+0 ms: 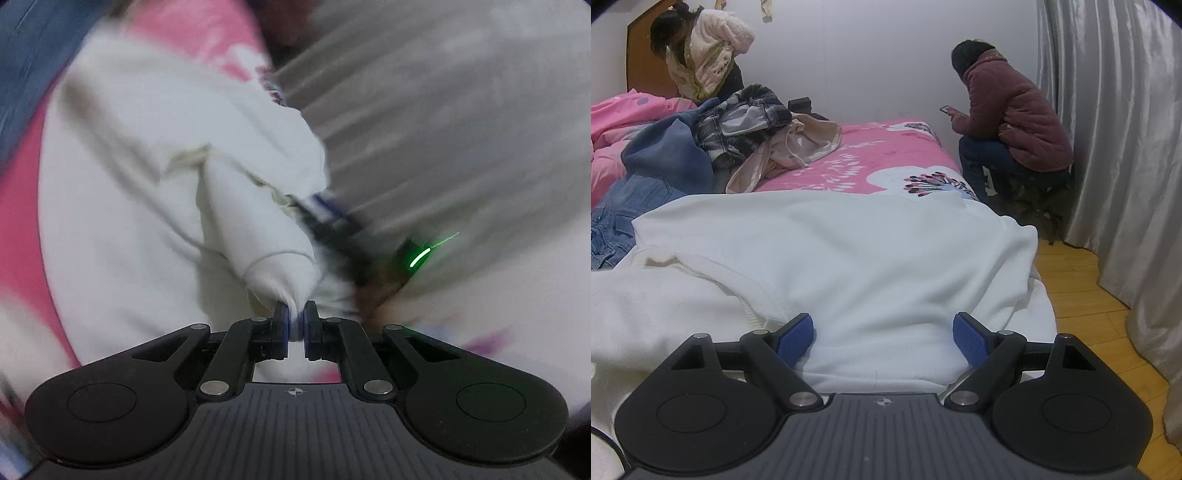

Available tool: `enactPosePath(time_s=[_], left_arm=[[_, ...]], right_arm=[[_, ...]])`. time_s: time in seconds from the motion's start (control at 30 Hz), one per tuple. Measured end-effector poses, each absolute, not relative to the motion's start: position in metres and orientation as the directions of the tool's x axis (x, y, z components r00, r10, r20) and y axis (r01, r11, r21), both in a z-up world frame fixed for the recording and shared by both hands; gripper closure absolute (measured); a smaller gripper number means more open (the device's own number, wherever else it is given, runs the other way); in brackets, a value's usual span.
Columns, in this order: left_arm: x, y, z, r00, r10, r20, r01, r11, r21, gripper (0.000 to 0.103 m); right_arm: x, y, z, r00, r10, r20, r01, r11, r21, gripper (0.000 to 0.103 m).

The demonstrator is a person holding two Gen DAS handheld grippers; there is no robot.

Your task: Fold clothes

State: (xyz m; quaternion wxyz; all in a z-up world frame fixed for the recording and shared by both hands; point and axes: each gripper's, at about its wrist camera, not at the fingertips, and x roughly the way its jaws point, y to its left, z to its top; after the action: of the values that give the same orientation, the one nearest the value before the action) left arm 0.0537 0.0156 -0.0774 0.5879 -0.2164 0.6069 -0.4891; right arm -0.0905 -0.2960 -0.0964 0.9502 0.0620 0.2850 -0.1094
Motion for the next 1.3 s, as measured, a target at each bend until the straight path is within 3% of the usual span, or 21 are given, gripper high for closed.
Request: enactPosePath(time_s=[0.07,0.13,0.17,0.23,0.3,0.4,0.57,0.67,0.93,1.13,1.3], left_arm=[[0.067,0.023,-0.097,-0.231,-0.746,-0.624,0.206,0.590,-0.781,0.094],[0.072,0.026,-0.118,-0.202,-0.614,-0.763,0.224,0.729,-0.647,0.083],[0.072,0.028,-0.125,-0.201,-0.569,-0.797,0.224,0.766,-0.603,0.086],[0.067,0.035,-0.119,-0.158,-0.589,-0.792,0.229,0.759,-0.610,0.082],[0.051,0.027,-0.094,0.010,-0.554,-0.832,0.413,0.760,-0.502,0.082],[0.024,0.005,-0.060,0.218,-0.576,-0.788,0.665,0.678,-0.312,0.082],[0.018,-0.042,-0.065,0.196,-0.712,-0.675,0.782,0.528,-0.330,0.083],[0.018,-0.058,-0.094,0.156,-0.694,-0.703,0.836,0.472,-0.280,0.082],[0.001,-0.038,-0.084,0.091,-0.587,-0.804,0.845,0.472,-0.249,0.082],[0.007,-0.074,-0.060,0.125,-0.714,-0.689,0.836,0.450,-0.314,0.083],[-0.003,-0.068,-0.080,0.153,-0.653,-0.742,0.839,0.482,-0.251,0.082]], right_arm=[[-0.091,-0.297,-0.096,0.815,-0.169,-0.555,0.243,0.968,0.061,0.017],[-0.091,-0.297,-0.097,0.815,-0.168,-0.554,0.242,0.968,0.063,0.017],[-0.091,-0.297,-0.097,0.815,-0.167,-0.554,0.242,0.968,0.064,0.017],[-0.091,-0.297,-0.097,0.815,-0.167,-0.554,0.242,0.968,0.065,0.017],[-0.090,-0.297,-0.097,0.816,-0.166,-0.554,0.242,0.968,0.065,0.017],[-0.090,-0.297,-0.097,0.815,-0.167,-0.555,0.243,0.968,0.065,0.016],[-0.089,-0.296,-0.097,0.815,-0.166,-0.554,0.242,0.968,0.066,0.016],[-0.090,-0.296,-0.097,0.816,-0.166,-0.554,0.242,0.968,0.068,0.016],[-0.087,-0.297,-0.098,0.810,-0.167,-0.562,0.246,0.967,0.067,0.013],[-0.088,-0.298,-0.097,0.812,-0.164,-0.560,0.246,0.966,0.073,0.013],[-0.089,-0.298,-0.098,0.813,-0.159,-0.560,0.244,0.966,0.080,0.013]])
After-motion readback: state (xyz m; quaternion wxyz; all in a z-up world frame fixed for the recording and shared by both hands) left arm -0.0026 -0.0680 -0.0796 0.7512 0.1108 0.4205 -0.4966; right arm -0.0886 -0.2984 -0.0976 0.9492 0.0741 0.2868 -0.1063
